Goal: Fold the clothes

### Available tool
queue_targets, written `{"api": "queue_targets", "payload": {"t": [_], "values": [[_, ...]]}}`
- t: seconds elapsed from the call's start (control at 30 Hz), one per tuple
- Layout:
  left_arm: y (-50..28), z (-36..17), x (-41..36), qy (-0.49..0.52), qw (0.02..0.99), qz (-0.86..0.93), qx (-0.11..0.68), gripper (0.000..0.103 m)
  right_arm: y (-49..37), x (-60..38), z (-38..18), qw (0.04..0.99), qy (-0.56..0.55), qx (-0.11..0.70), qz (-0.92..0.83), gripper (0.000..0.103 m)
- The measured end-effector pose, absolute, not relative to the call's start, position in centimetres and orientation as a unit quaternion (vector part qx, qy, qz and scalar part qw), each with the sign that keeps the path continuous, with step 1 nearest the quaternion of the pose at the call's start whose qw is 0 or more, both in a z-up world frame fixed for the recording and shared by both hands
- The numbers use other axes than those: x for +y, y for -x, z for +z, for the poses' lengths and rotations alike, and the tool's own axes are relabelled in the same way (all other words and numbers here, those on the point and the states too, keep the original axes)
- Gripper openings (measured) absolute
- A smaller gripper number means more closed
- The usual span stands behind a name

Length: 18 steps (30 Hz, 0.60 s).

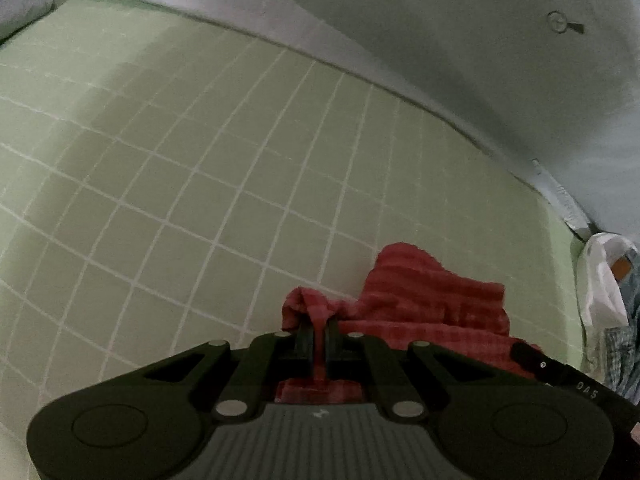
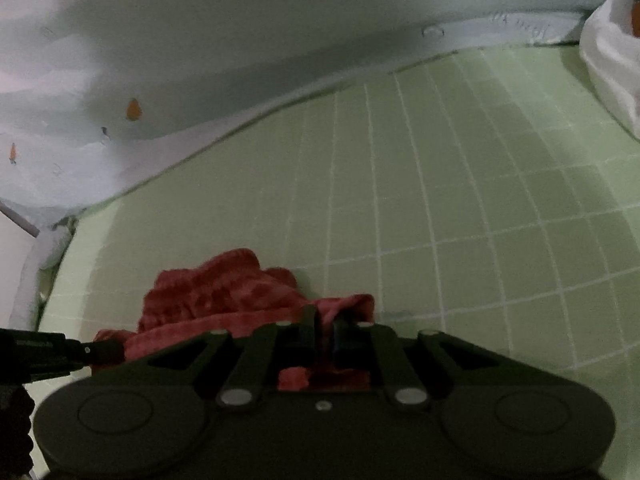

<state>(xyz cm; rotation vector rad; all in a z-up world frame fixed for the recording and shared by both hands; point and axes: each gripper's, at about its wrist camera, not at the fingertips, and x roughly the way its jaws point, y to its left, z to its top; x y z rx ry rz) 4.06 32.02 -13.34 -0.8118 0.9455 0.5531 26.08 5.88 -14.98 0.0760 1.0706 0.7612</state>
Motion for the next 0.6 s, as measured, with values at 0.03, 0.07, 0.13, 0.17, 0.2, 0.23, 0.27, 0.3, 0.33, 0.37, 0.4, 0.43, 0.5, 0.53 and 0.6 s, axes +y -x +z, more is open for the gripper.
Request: {"api": "queue_targets", "payload": {"t": [0.03,0.07,0.13,0.17,0.2,0.23,0.27,0.3,0.33,0.37,0.4,0.43,0.5,0.53,0.6], "values": [[-4.1,-13.4,32.0,0.375,0.776,0.257,0.437,0.011,-26.1,5.9,-15.1,0.79,-0.037,0.499,0.353,0.011],[-4.0,-13.3,31.9,0.374,0.776,0.259,0.436,0.011,-26.1,6.0,-15.2,0.791,-0.038,0.5,0.352,0.012],[-3.7,-13.2,31.9,0.372,0.778,0.263,0.433,0.018,-25.9,5.9,-14.8,0.793,-0.04,0.497,0.35,0.013],[-3.5,-12.8,31.8,0.368,0.78,0.267,0.43,0.02,-25.8,5.8,-14.5,0.795,-0.042,0.493,0.35,0.014],[-3.3,-12.4,31.8,0.364,0.782,0.271,0.427,0.023,-25.7,5.5,-14.0,0.799,-0.043,0.487,0.351,0.015],[-3.0,-12.0,31.7,0.36,0.786,0.273,0.421,0.03,-25.6,5.3,-13.5,0.802,-0.044,0.48,0.353,0.021],[-2.6,-11.4,31.6,0.356,0.791,0.276,0.414,0.035,-25.4,5.0,-12.9,0.806,-0.043,0.472,0.354,0.034],[-2.2,-10.8,31.4,0.353,0.795,0.28,0.406,0.046,-24.9,4.6,-12.2,0.813,-0.04,0.46,0.355,0.042],[-1.7,-10.2,31.3,0.35,0.8,0.284,0.397,0.053,-24.4,4.3,-11.5,0.819,-0.035,0.448,0.356,0.05],[-1.1,-9.7,31.1,0.347,0.803,0.286,0.391,0.056,-23.9,3.9,-10.9,0.825,-0.028,0.438,0.356,0.049],[-0.5,-9.2,30.9,0.344,0.806,0.289,0.385,0.058,-23.4,3.6,-10.4,0.83,-0.018,0.429,0.356,0.049],[0.0,-8.8,30.7,0.341,0.809,0.291,0.379,0.059,-22.8,3.2,-10.0,0.834,-0.009,0.422,0.356,0.049],[0.9,-8.2,30.2,0.331,0.814,0.291,0.378,0.06,-21.8,2.6,-9.6,0.837,0.003,0.416,0.356,0.052],[1.4,-8.1,29.9,0.325,0.815,0.292,0.38,0.063,-21.3,2.4,-9.9,0.835,0.008,0.42,0.356,0.054],[2.3,-8.5,29.3,0.322,0.809,0.297,0.391,0.065,-20.4,2.0,-10.3,0.831,0.018,0.427,0.355,0.056]]}}
